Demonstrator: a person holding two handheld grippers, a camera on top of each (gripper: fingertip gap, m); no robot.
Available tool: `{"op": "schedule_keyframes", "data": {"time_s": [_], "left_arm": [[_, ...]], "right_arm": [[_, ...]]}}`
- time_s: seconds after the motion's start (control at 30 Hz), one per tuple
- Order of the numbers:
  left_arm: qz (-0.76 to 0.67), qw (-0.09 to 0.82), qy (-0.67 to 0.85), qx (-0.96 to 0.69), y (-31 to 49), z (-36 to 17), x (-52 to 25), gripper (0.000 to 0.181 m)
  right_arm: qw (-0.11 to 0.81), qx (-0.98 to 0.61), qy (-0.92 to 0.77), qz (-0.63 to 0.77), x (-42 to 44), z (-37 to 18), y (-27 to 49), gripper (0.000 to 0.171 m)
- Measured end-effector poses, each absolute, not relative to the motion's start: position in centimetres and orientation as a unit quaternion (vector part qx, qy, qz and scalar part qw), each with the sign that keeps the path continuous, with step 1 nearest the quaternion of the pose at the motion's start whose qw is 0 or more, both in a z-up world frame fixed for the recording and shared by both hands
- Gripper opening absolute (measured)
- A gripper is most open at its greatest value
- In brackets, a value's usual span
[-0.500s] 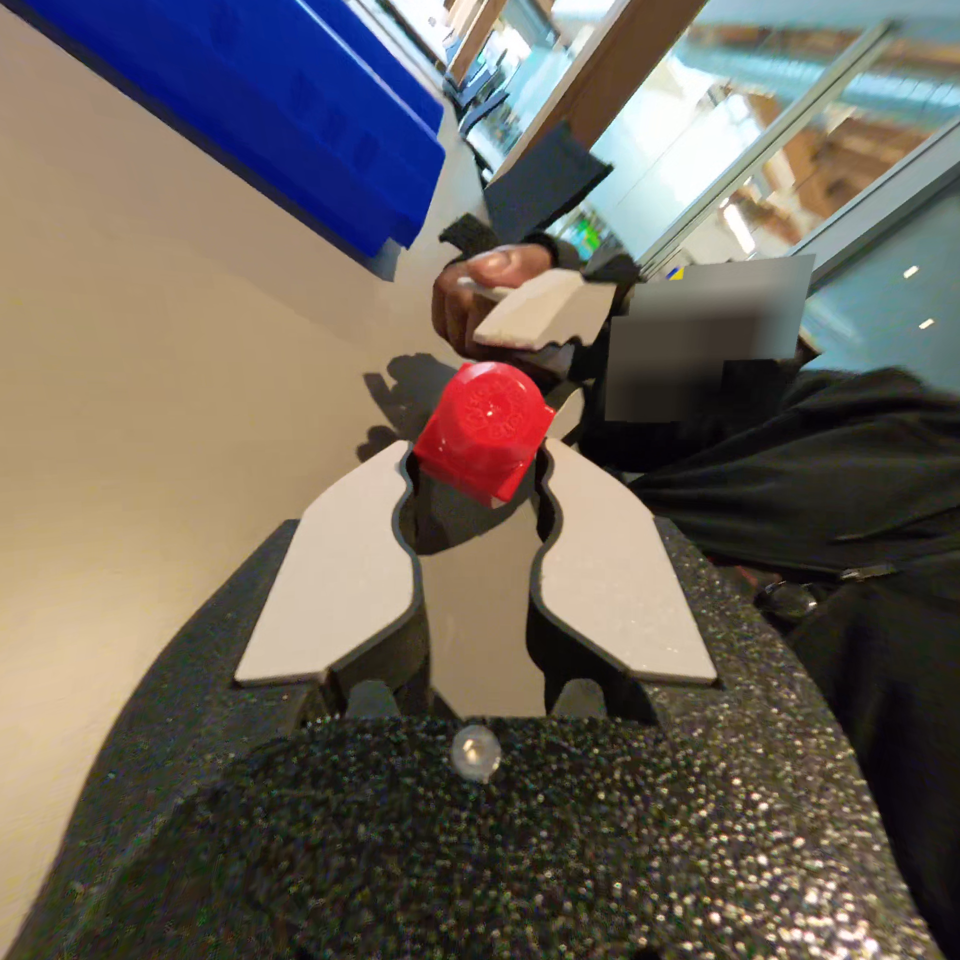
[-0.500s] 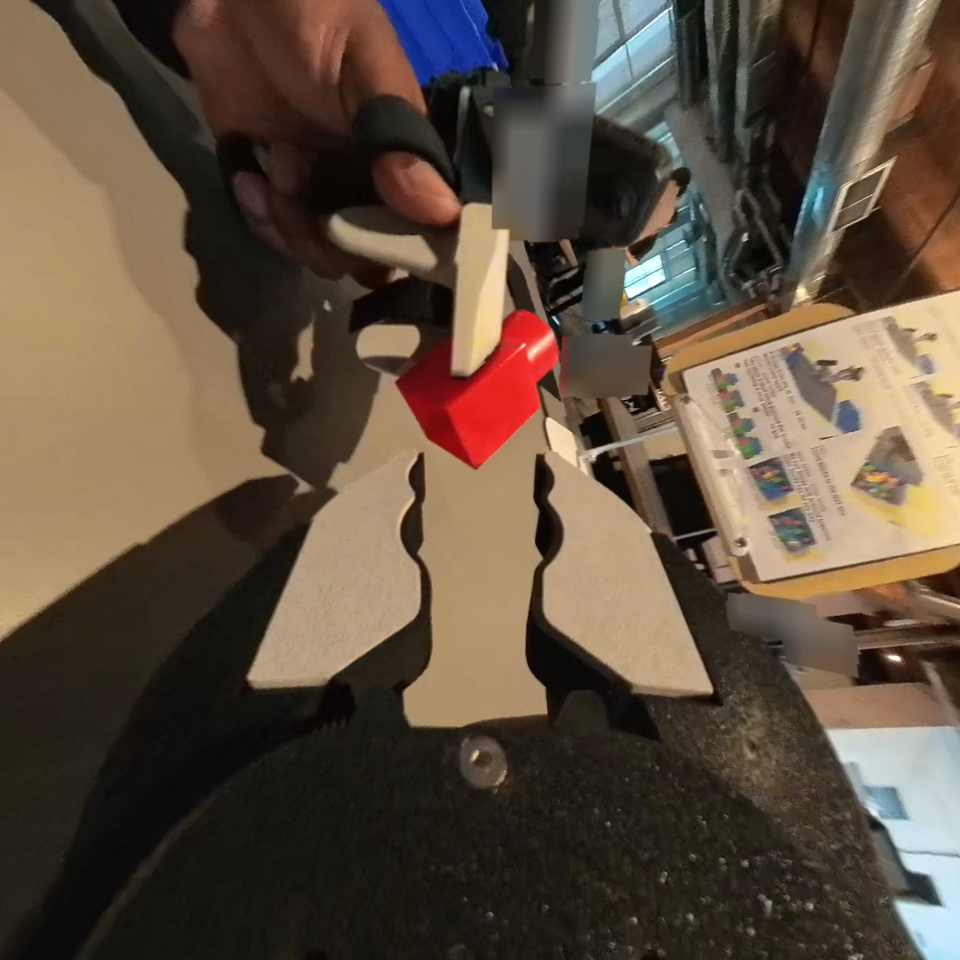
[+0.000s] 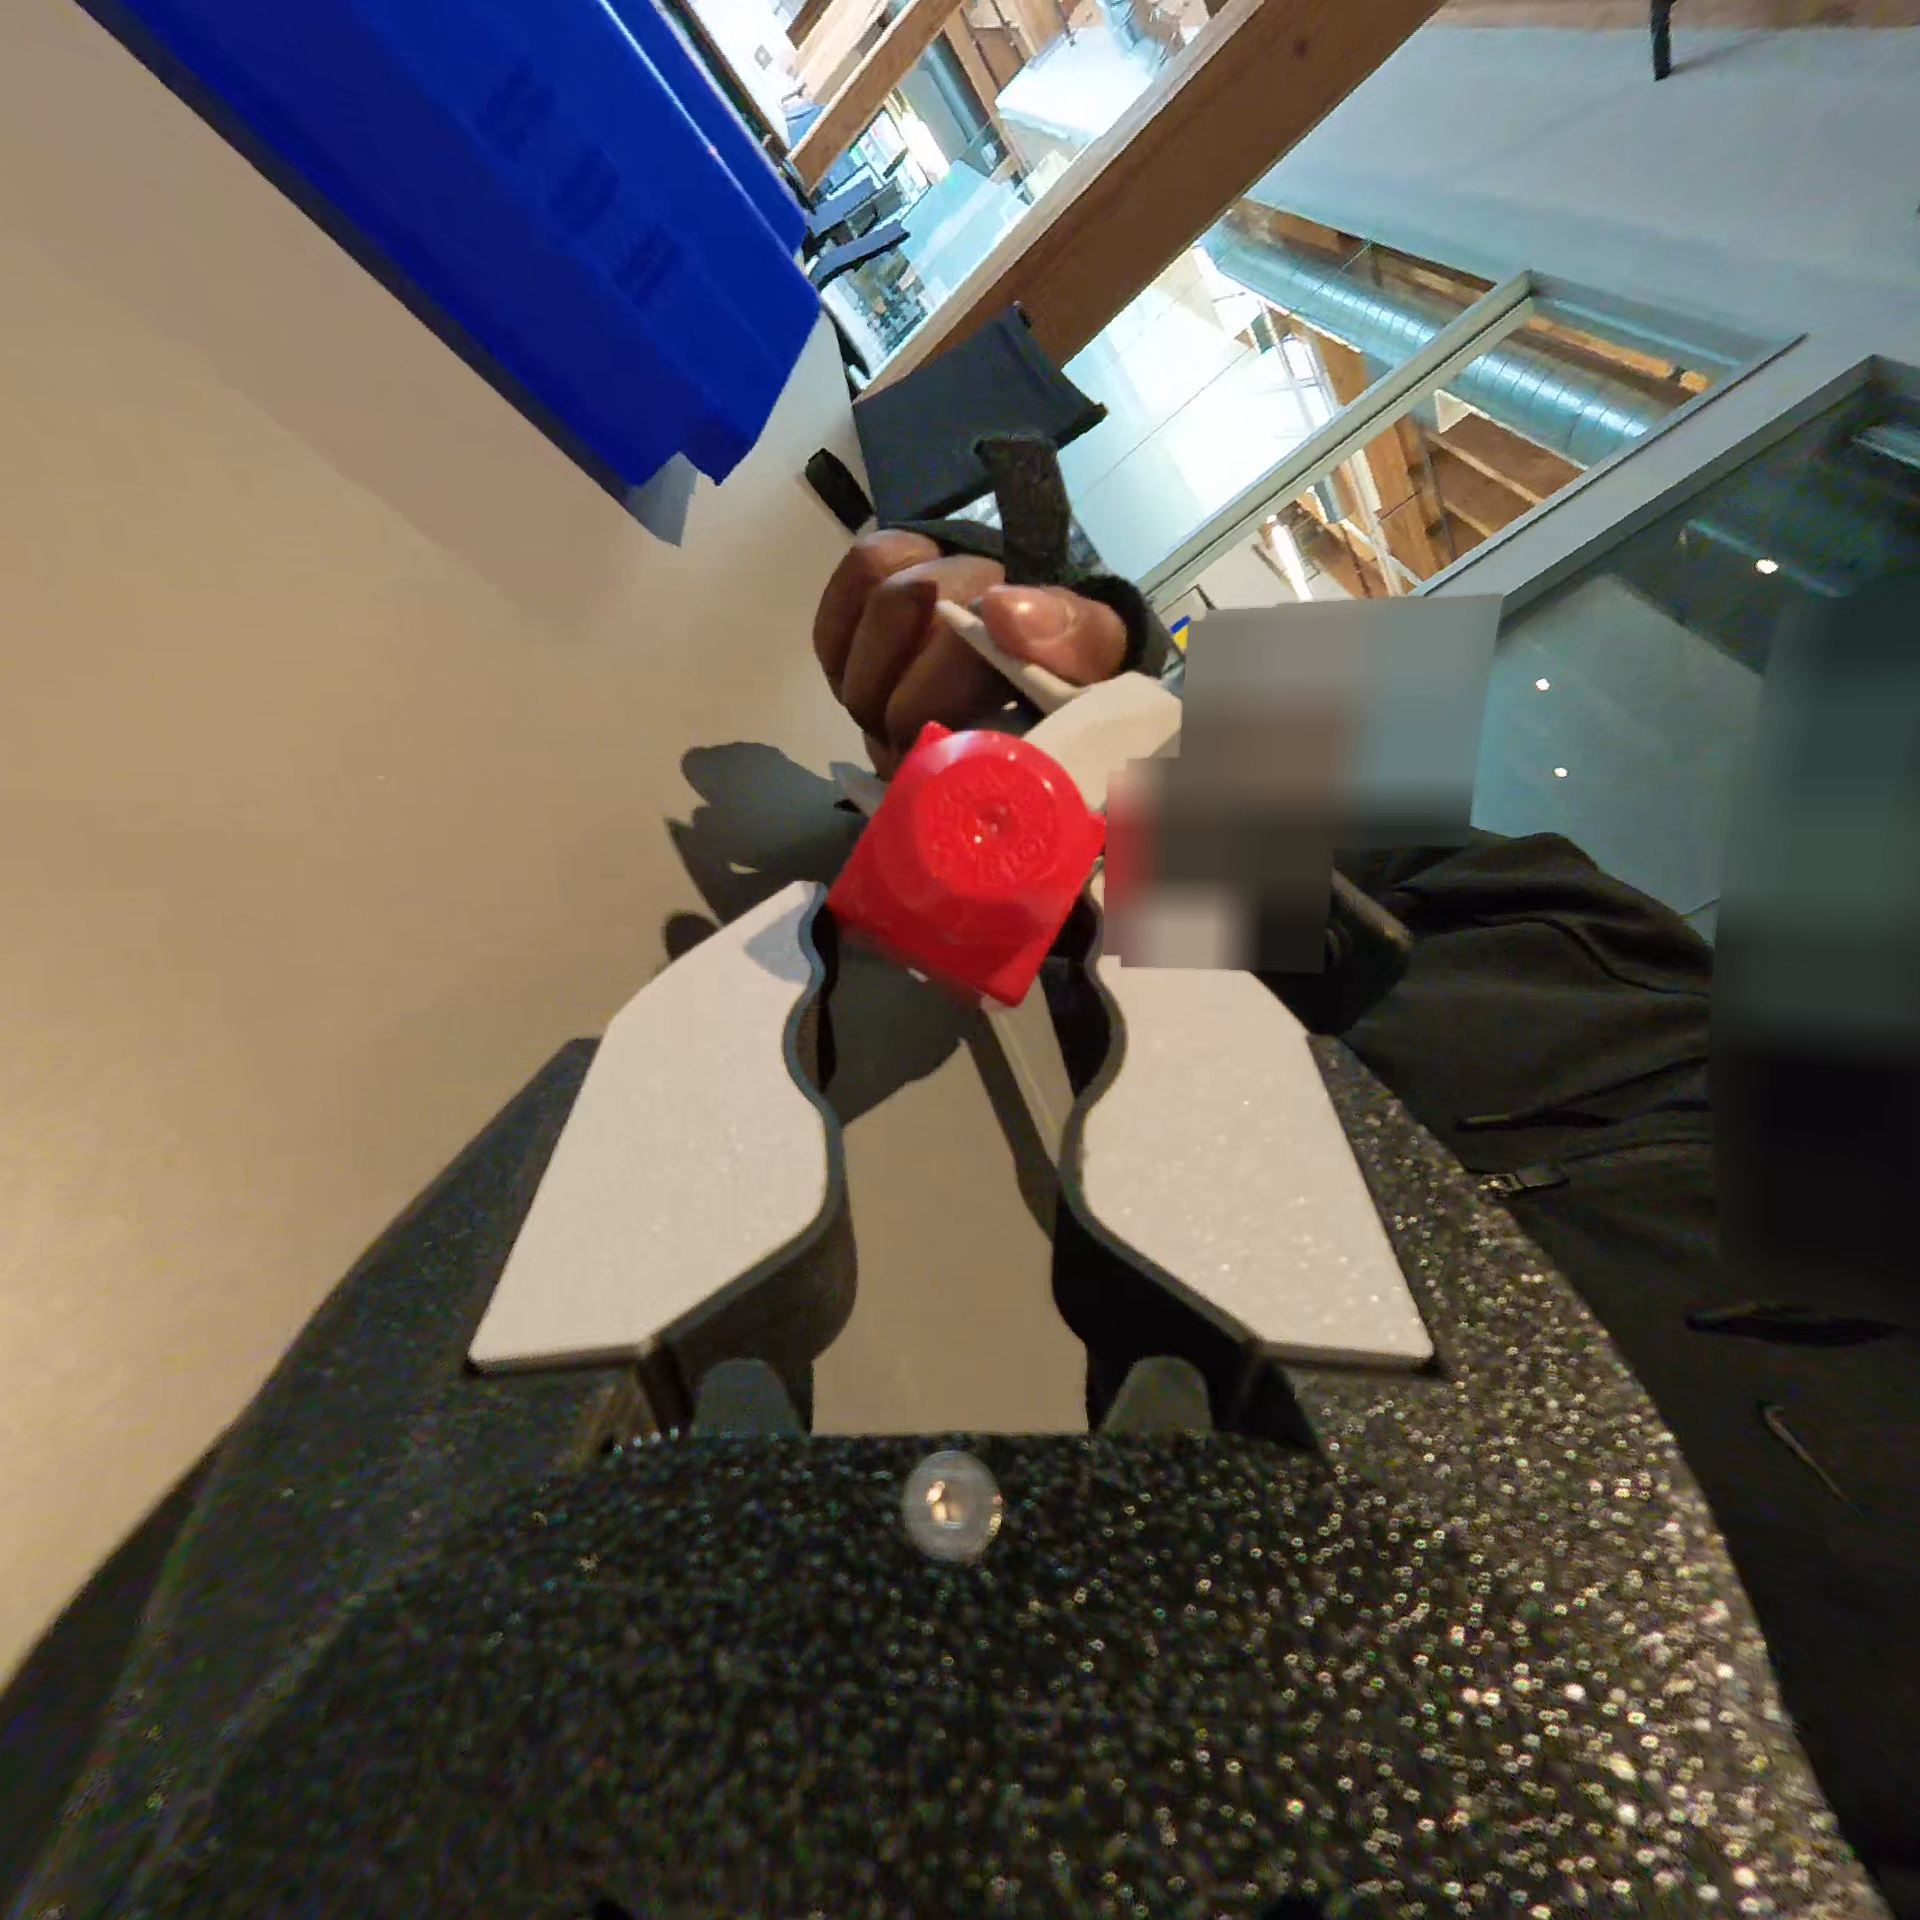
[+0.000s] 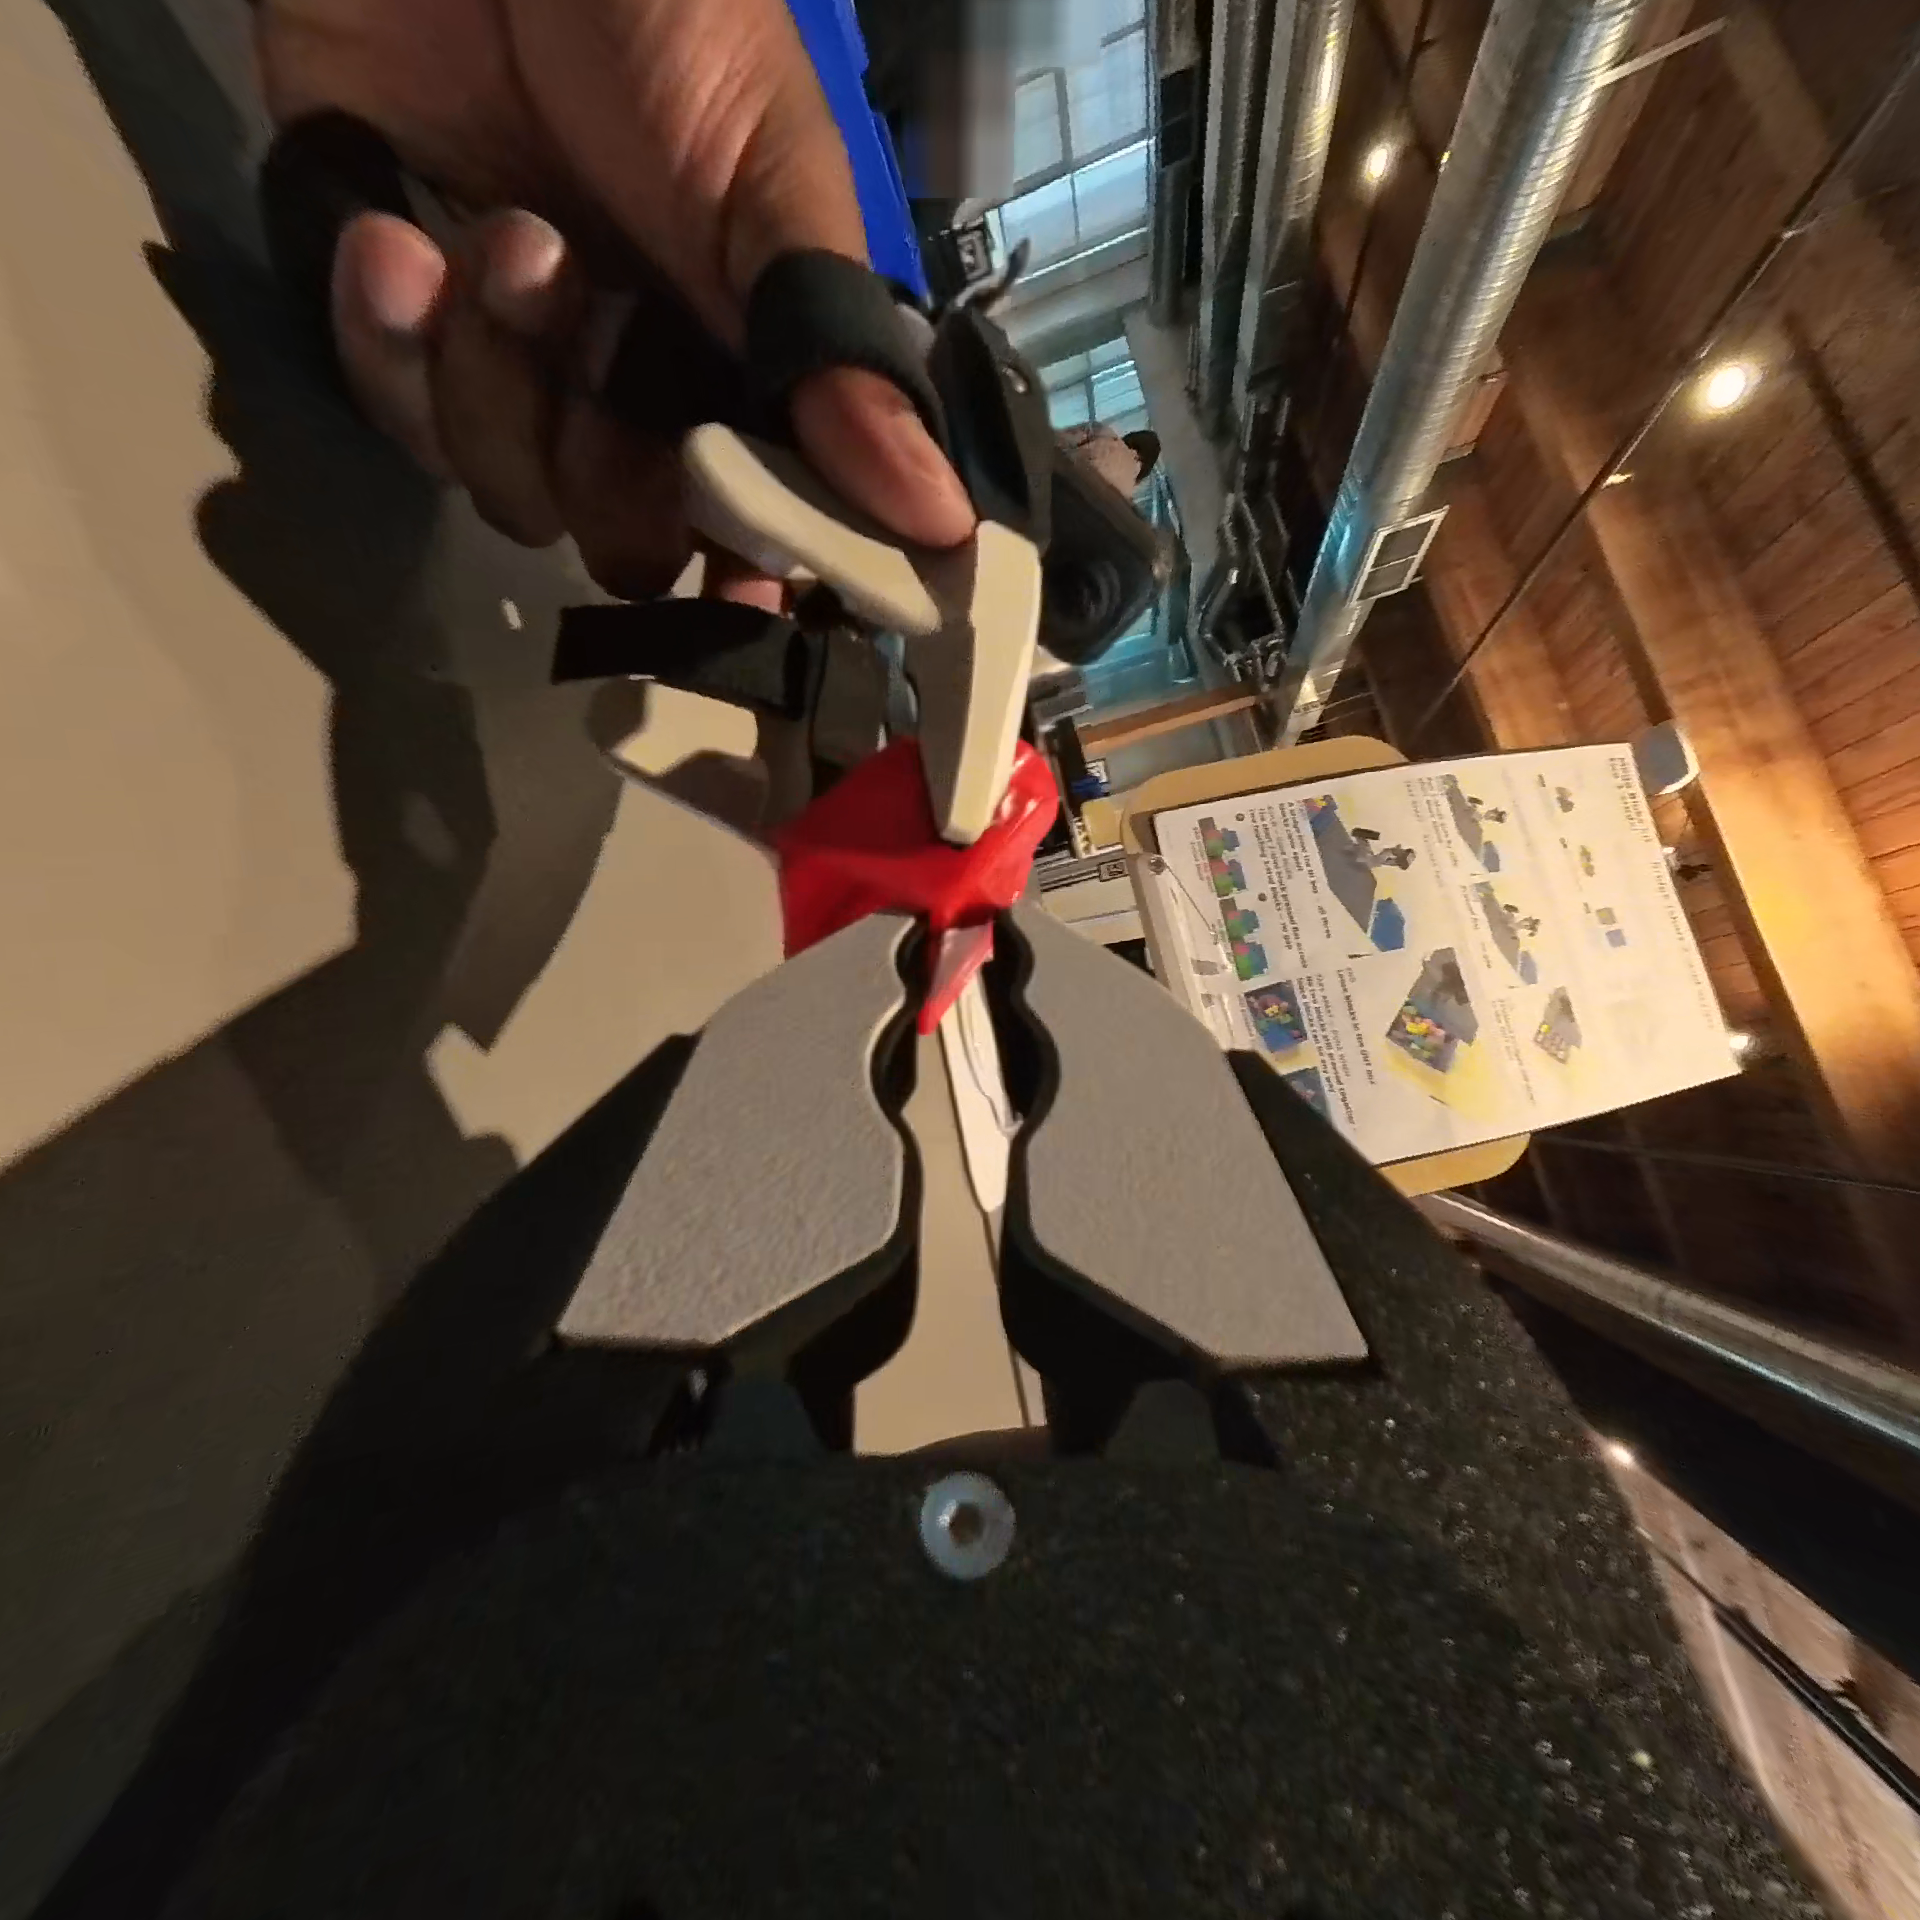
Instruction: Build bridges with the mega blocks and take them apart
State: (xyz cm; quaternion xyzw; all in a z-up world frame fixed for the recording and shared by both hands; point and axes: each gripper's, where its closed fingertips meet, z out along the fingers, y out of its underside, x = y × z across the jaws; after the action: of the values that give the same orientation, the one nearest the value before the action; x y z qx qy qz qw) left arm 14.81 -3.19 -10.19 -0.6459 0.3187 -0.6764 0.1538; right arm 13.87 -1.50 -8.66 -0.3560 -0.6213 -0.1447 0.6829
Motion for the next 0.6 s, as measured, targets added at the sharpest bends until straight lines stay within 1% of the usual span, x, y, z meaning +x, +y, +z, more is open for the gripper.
{"op": "schedule_keyframes", "data": {"time_s": [0.1,0.17,0.27,0.37,0.43,0.5,0.57,0.6], "left_arm": [[-0.684,0.146,0.32,-0.64,-3.4,-10.1,14.8,0.041],[-0.693,0.16,0.318,-0.627,-3.2,-9.5,14.8,0.042],[-0.697,0.217,0.303,-0.613,-1.7,-8.5,14.3,0.052],[-0.675,0.266,0.296,-0.621,-0.3,-8.2,13.3,0.054],[-0.654,0.281,0.3,-0.635,0.2,-8.6,12.9,0.053],[-0.637,0.287,0.302,-0.648,0.6,-9.1,12.7,0.052],[-0.628,0.288,0.303,-0.656,0.7,-9.4,12.8,0.051],[-0.627,0.286,0.304,-0.658,0.8,-9.6,12.9,0.05]], "right_arm": [[0.691,-0.366,-0.604,-0.156,14.2,-7.8,-1.1,0.002],[0.697,-0.379,-0.591,-0.146,14.5,-7.2,-1.0,0.002],[0.71,-0.392,-0.567,-0.145,15.4,-5.9,-0.6,0.002],[0.751,-0.378,-0.514,-0.173,17.6,-2.4,-0.2,0.002],[0.78,-0.374,-0.455,-0.213,20.9,1.1,0.4,0.001],[0.781,-0.418,-0.396,-0.24,25.8,3.6,2.3,0.002],[0.766,-0.488,-0.333,-0.252,32.0,4.5,4.8,0.002],[0.746,-0.535,-0.308,-0.249,35.2,4.0,6.3,0.002]]}}
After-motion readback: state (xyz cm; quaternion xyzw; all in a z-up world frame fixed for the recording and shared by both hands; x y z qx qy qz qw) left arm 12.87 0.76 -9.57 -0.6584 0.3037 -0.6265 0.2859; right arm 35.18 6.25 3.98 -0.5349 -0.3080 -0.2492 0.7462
